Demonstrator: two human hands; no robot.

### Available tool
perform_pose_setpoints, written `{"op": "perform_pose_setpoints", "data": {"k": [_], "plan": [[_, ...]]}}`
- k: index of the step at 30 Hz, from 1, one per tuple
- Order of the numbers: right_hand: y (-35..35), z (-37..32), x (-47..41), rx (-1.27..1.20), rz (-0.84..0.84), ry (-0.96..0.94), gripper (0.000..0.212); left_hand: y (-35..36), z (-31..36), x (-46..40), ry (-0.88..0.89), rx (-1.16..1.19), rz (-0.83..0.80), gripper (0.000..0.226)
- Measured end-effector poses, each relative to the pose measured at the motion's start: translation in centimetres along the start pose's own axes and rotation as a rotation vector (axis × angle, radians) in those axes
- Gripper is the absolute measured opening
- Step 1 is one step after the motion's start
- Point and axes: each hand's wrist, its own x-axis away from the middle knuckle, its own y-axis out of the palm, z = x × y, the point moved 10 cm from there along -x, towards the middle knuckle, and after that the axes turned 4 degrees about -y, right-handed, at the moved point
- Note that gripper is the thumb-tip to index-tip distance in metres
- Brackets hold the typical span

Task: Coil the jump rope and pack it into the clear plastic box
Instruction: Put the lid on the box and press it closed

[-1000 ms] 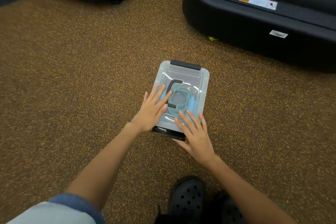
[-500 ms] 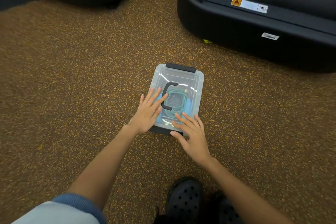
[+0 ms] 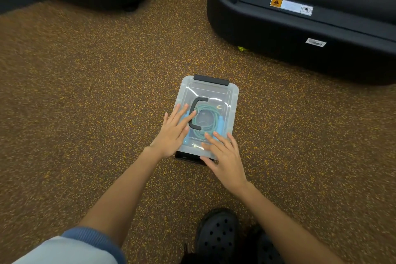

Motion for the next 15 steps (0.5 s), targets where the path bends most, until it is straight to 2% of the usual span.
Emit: {"op": "perform_pose_setpoints", "data": {"k": [2, 6, 7, 9, 15], "plan": [[0.1, -0.2, 0.2, 0.074, -0.037, -0.045, 0.046, -0.1, 0.0, 0.0, 0.001, -0.003, 0.005, 0.045], [3.6, -0.9, 1.7, 0.456, -0.34, -0.161, 0.105, -0.2, 0.1, 0.1, 0.001, -0.002, 0.015, 0.046], [4.4, -0.8, 2.0, 0.509, -0.367, -0.16, 0.115, -0.2, 0.1, 0.1, 0.002, -0.001, 0.016, 0.046], [5.0, -0.8, 2.1, 0.55, -0.317, -0.144, 0.124, -0.2, 0.1, 0.1, 0.004, -0.002, 0.022, 0.046], [5.0, -0.6, 2.0, 0.615, -0.235, -0.112, 0.128, -0.2, 0.0, 0.1, 0.014, -0.015, 0.039, 0.046]]}}
